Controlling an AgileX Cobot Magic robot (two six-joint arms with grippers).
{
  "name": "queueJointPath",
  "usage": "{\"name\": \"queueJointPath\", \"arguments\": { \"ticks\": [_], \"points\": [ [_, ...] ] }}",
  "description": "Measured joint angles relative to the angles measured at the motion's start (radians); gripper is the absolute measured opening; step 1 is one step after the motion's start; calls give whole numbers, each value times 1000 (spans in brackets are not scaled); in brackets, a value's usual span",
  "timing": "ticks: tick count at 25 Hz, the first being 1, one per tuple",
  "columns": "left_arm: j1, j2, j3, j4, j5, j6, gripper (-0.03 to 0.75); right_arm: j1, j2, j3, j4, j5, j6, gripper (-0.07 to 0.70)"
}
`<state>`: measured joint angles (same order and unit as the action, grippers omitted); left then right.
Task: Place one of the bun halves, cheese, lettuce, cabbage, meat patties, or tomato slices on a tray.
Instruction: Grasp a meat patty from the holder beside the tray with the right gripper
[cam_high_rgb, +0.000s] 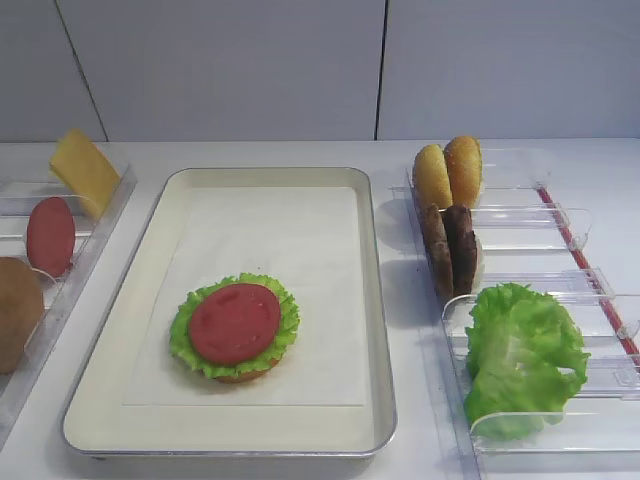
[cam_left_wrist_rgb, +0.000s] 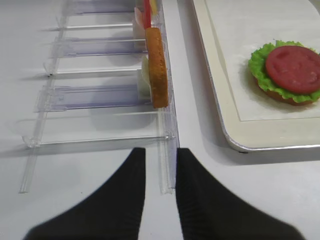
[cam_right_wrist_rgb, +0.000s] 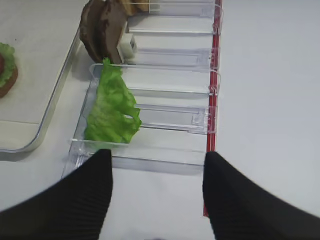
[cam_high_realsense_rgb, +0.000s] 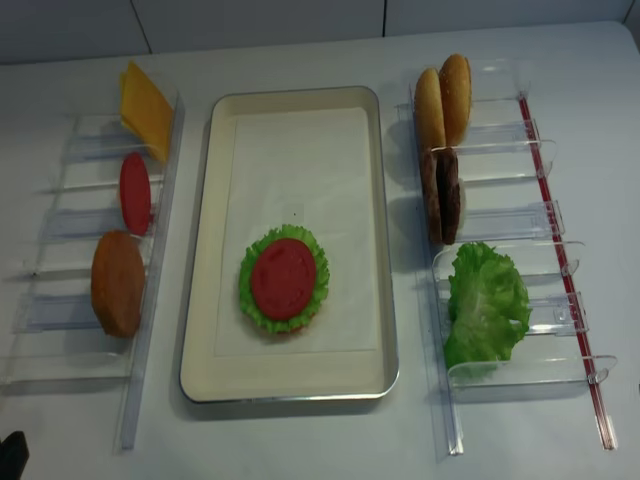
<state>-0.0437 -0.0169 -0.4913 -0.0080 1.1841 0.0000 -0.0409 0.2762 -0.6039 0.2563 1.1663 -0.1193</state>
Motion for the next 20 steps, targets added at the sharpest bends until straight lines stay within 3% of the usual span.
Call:
{"name": "queueJointPath", "arguments": {
  "ticks": [8, 12, 16, 20],
  "points": [
    [0, 0, 0, 0, 0, 0, 142, 0, 395, -206, 15, 61, 49, 434],
    [0, 0, 0, 0, 0, 0, 142, 19, 561, -332, 92, 85, 68, 434],
    [0, 0, 0, 0, 0, 0, 141, 113, 727, -451, 78, 85, 148, 434],
    [0, 0, 0, 0, 0, 0, 141, 296, 892, -553, -34, 85, 286, 434]
  ]
}}
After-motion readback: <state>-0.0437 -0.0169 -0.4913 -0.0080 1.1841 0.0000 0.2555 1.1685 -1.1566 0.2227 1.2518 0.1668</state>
